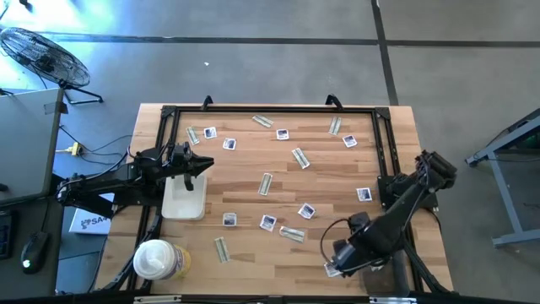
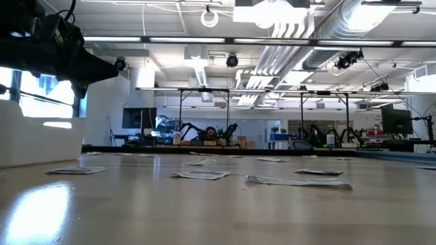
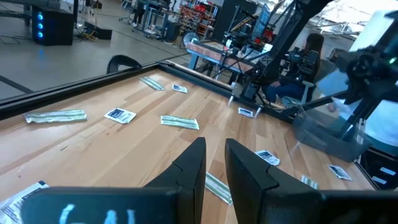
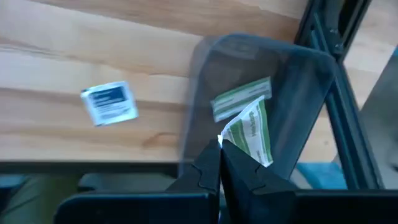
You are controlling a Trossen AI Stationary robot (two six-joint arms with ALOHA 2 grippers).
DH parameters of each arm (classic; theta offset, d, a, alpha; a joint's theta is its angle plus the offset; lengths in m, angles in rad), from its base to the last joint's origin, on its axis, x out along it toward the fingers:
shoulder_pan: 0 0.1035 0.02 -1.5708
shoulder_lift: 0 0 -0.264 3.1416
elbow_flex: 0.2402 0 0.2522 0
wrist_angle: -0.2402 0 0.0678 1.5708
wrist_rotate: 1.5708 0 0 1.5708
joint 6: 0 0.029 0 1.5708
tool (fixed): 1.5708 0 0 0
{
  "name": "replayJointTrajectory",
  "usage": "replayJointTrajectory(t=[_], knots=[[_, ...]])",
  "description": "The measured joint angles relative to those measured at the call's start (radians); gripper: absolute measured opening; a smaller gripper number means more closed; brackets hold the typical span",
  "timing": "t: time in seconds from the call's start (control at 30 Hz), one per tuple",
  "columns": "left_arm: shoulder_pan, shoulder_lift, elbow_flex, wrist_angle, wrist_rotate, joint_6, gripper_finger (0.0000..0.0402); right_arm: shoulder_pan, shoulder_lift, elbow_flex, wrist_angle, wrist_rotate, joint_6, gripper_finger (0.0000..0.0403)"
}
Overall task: Pick & Place First Aid Supplies
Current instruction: Put the green bandage pack into the black bin
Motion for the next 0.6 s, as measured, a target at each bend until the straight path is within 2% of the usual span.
replayJointTrajectory(t=[0.23, 0.4, 0.5, 0.6], knots=[[0.000, 0.000, 0.000, 0.000, 0.000, 0.000, 0.0060, 0.066, -0.028, -0.226, 0.179, -0.042, 0.001, 0.0001], [0.000, 0.000, 0.000, 0.000, 0.000, 0.000, 0.0060, 0.041, -0.073, -0.361, 0.234, -0.105, -0.017, 0.0004], [0.000, 0.000, 0.000, 0.000, 0.000, 0.000, 0.0060, 0.023, -0.086, -0.413, 0.251, -0.166, -0.052, 0.0017], [0.000, 0.000, 0.000, 0.000, 0.000, 0.000, 0.0060, 0.000, -0.090, -0.430, 0.292, -0.182, -0.091, 0.0040]])
